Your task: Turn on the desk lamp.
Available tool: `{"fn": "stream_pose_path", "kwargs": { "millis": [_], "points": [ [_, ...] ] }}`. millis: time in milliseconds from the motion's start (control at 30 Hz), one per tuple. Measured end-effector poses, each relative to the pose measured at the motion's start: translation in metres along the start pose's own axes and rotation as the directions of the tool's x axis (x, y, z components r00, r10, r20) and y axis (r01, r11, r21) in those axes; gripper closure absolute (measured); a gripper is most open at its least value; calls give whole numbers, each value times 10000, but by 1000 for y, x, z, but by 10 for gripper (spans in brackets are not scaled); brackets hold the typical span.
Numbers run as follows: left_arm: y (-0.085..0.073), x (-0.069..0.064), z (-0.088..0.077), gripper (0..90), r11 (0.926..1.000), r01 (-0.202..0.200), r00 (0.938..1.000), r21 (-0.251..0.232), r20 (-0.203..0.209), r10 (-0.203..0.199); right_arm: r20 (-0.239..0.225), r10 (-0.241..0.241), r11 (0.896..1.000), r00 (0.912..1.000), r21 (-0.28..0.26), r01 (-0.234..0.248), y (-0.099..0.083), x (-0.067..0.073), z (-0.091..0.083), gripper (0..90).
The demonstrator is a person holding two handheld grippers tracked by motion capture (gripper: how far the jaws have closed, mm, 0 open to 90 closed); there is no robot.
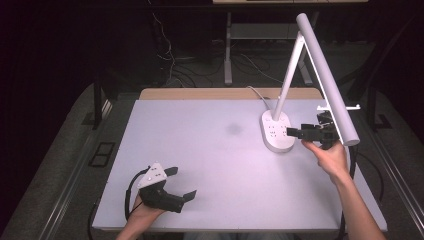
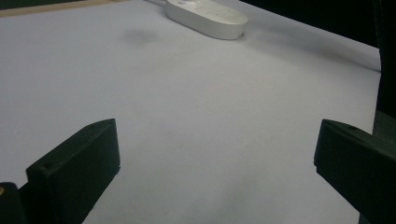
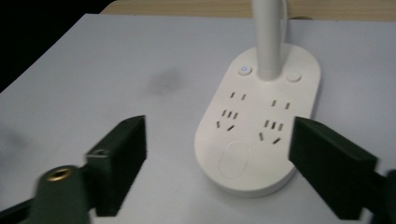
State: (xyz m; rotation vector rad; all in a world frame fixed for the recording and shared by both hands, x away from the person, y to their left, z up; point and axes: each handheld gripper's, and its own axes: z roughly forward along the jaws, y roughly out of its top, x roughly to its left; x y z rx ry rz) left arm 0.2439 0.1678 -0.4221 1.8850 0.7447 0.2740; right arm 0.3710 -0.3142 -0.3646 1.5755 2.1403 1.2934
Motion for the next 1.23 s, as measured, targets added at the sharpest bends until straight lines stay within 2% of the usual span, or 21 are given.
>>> {"fn": "stream_pose_path", "kwargs": {
  "millis": [33,100,200,500,700,833,1067,1233],
  "points": [
    [0,0,0,0,10000,-9,10000,13,-7,9,-103,-24,10000,9999,50,25,-3,4,-1,119],
    [0,0,0,0,10000,-1,10000,24,-2,1,-354,-65,10000,9994,-57,63,-10,10,-4,104],
    [0,0,1,0,10000,-9,10000,24,-9,9,-679,-111,9998,9976,126,120,-18,16,-5,1],
    [0,0,0,0,10000,-3,10000,2,-9,3,-1402,-754,9971,9872,-25,758,-46,38,-14,1],
    [0,0,0,0,10000,-35,10000,35,-1,35,-1880,-685,9976,9798,-253,649,-69,45,-18,1],
    [0,0,0,0,10000,-35,10000,83,6,35,-2256,-770,9970,9712,-285,724,-84,48,-20,1],
    [0,0,1,0,9998,121,9999,150,111,-123,-2286,-1281,9917,9651,-199,1269,-108,56,-21,1],
    [0,0,1,0,9998,127,9999,132,106,-129,-2266,-1378,9904,9642,-177,1374,-117,57,-21,1]
  ]
}}
